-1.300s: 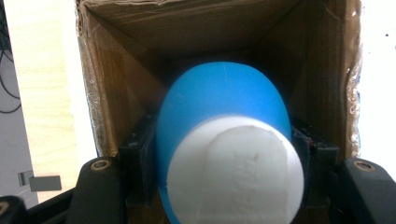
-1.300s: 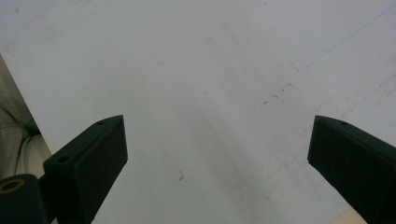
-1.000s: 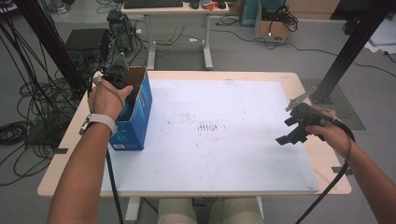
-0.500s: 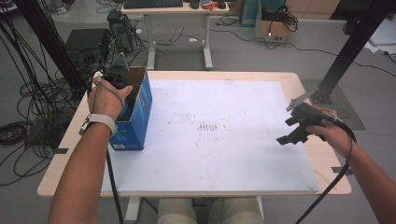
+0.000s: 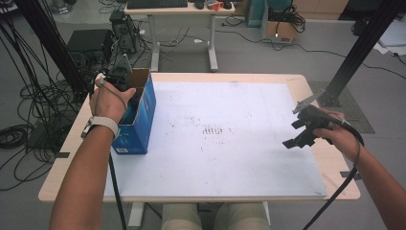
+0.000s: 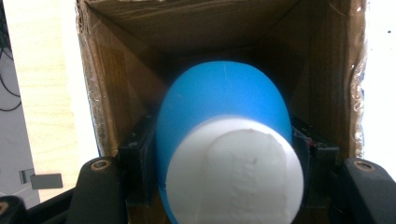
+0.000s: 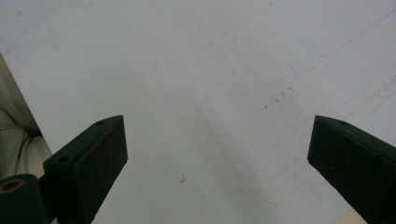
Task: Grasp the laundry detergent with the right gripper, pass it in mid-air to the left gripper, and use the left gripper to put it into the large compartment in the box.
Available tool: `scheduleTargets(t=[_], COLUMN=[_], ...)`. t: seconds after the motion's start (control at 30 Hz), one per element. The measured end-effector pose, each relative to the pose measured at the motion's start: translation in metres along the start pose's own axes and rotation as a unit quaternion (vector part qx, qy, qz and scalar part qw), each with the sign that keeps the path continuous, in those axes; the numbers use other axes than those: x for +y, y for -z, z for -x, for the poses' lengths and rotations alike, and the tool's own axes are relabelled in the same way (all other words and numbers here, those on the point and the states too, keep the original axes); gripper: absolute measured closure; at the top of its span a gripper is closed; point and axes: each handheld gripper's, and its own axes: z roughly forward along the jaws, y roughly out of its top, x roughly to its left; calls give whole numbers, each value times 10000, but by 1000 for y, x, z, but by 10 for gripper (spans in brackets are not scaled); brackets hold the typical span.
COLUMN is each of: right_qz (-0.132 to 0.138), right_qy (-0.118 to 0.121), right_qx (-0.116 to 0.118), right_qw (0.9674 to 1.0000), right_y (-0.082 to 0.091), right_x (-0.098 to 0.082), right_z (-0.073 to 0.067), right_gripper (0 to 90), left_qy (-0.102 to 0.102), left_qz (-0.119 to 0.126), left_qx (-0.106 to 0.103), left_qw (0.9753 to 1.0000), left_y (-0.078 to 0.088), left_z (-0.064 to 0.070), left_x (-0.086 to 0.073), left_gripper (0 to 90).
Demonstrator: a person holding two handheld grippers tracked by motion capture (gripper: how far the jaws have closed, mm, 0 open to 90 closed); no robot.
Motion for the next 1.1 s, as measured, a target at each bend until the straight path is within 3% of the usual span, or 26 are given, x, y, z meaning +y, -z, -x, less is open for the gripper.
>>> scheduleTargets(t=[0.67,0.73,0.8,1.1], right_qz=[54,137,63,52], right_qy=[42,200,69,64], right_qx=[17,36,29,24], right_qw=[10000,9997,10000,10000], right_y=[-2,-3,-3,-2], right_x=[3,3,3,4], right_z=[-1,1,0,-1], right_gripper=[47,47,47,47], left_qy=[9,14,22,33], left_qz=[-19,-1,-12,-7], left_qx=[2,-2,-12,-29], left_qw=[10000,10000,10000,10000], left_y=[0,0,0,0], left_z=[0,0,-1,-1], left_x=[0,0,0,0], left_gripper=[372,372,373,373])
